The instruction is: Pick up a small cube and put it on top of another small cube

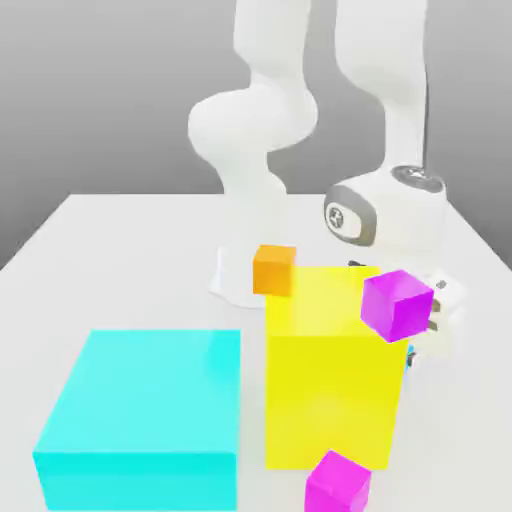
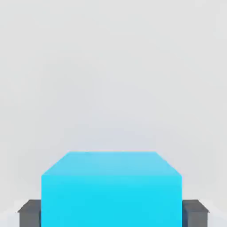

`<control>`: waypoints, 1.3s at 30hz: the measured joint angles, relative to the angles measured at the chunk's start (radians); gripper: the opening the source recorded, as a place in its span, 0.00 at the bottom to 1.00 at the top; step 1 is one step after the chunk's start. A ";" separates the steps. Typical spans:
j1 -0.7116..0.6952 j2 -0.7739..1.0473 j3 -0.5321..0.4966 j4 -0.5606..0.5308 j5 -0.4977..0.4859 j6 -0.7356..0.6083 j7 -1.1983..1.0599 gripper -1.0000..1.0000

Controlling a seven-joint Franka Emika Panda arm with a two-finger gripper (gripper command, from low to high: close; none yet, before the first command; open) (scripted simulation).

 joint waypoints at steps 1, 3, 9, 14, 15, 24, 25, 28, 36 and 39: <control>0.000 0.000 0.000 0.000 0.000 -0.001 0.000 0.00; -0.003 0.000 0.003 0.000 0.000 0.000 0.000 0.00; 0.029 -0.193 -0.049 -0.033 -0.070 -0.159 0.051 0.00; -0.003 -0.305 -0.053 0.012 -0.113 -0.282 0.075 0.00; -0.007 -0.309 -0.054 0.039 -0.123 -0.306 0.072 0.00; -0.040 -0.331 -0.072 0.270 -0.222 -0.499 0.003 0.00; -0.045 -0.333 -0.074 0.296 -0.234 -0.519 -0.005 0.00; -0.061 -0.335 -0.081 0.371 -0.273 -0.580 -0.026 0.00; -0.106 -0.332 -0.110 0.553 -0.369 -0.718 -0.090 0.00; -0.118 -0.328 -0.131 0.583 -0.376 -0.736 -0.142 0.00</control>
